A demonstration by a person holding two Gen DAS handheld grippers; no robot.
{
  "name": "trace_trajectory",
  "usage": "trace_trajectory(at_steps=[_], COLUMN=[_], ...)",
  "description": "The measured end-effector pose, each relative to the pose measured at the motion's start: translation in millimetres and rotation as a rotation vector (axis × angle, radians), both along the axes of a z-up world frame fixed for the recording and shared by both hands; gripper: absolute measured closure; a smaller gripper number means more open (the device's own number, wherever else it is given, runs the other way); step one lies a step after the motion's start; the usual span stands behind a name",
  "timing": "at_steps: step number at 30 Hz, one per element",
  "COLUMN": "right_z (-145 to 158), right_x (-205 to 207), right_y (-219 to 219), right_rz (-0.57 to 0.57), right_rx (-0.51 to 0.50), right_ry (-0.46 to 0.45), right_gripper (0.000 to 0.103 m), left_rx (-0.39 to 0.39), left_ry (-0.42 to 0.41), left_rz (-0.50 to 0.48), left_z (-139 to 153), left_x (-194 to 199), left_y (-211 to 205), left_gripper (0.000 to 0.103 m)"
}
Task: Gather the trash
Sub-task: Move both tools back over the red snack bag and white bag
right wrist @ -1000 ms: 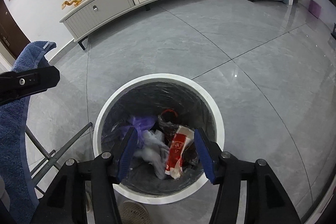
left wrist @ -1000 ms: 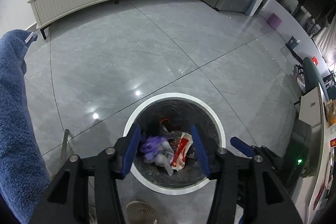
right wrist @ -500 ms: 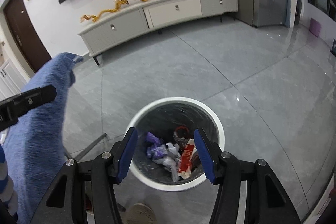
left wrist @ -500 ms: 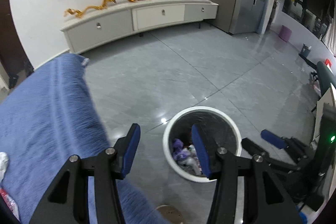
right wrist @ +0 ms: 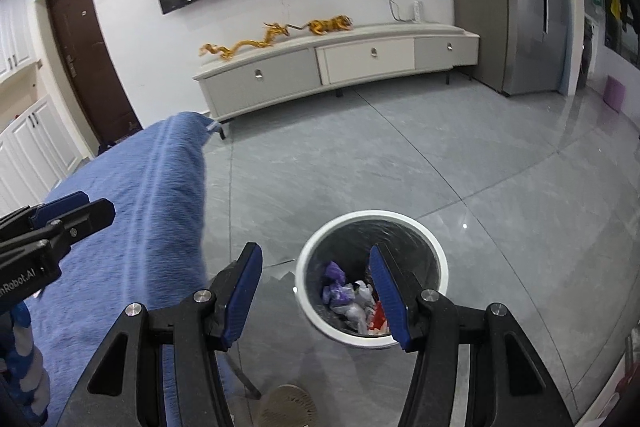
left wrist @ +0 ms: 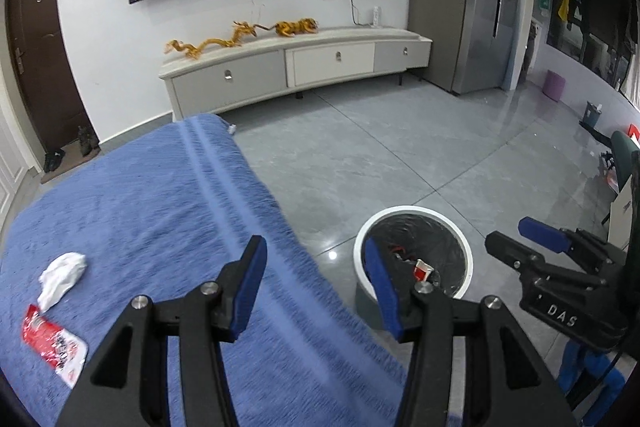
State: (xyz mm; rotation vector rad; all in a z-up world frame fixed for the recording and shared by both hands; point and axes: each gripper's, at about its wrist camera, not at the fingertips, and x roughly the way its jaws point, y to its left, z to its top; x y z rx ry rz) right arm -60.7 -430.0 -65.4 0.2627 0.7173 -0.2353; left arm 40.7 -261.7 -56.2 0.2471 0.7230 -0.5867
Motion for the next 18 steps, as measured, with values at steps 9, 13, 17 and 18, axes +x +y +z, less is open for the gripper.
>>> trace_trajectory(at_steps=[9,13,17,18], right_z=[18,22,25,26], right_x=[-5,-6,-3,0], right_y=[35,48,61,65], right_rz=[0.054,0.076,0.099,0.109], right_rx=[-0.033,-0.046,-0.057,-0.058], right_ry=[-0.005,-0.004,-0.001,-0.001], right_gripper=[0.049,0.049,0.049,0.049], left_rx=[-0.047,-0.062,-0.077,-0.080], left_ry=[-0.029,-0.035,-0.036,-0.039], left_rz=[0.044,0.059,0.081,0.090], left_z=[20,24,26,27], left_x=[-16,-19,-18,-19], left_y=[48,63,79,84], left_gripper=[0.048,0.047,0.044,0.043])
